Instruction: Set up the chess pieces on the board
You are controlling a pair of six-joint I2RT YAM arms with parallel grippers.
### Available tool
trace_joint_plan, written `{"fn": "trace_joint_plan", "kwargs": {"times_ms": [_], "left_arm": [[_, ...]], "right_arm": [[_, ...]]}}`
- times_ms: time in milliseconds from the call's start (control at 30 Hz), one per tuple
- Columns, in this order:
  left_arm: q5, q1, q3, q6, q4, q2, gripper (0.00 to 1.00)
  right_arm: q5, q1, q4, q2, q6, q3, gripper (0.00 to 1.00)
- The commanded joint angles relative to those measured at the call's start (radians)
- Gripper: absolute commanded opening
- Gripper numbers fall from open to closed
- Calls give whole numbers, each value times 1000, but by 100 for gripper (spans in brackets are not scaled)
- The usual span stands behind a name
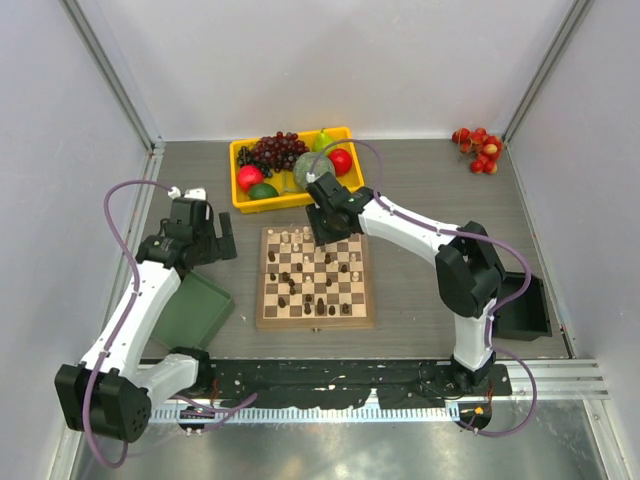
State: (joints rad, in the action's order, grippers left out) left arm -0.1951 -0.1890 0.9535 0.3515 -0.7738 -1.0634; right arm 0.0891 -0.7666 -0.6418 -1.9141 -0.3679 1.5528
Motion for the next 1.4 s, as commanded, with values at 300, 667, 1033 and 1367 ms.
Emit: {"fn": "trace_joint_plan", "kwargs": {"times_ms": [300,667,1033,1367], "left_arm": [[-27,-1,39,-72,30,20,99],[-69,-1,16,-75,19,82,99],[-67,-1,-1,-56,-2,91,99],[-95,-1,-38,17,-35,82,99]], "right_arm": [[-14,-7,-41,13,-17,13,43],[-14,-11,14,59,-71,-23,43],[6,-13,51,133,-16,-74,44],[11,-11,70,171,-3,-120,45]]}}
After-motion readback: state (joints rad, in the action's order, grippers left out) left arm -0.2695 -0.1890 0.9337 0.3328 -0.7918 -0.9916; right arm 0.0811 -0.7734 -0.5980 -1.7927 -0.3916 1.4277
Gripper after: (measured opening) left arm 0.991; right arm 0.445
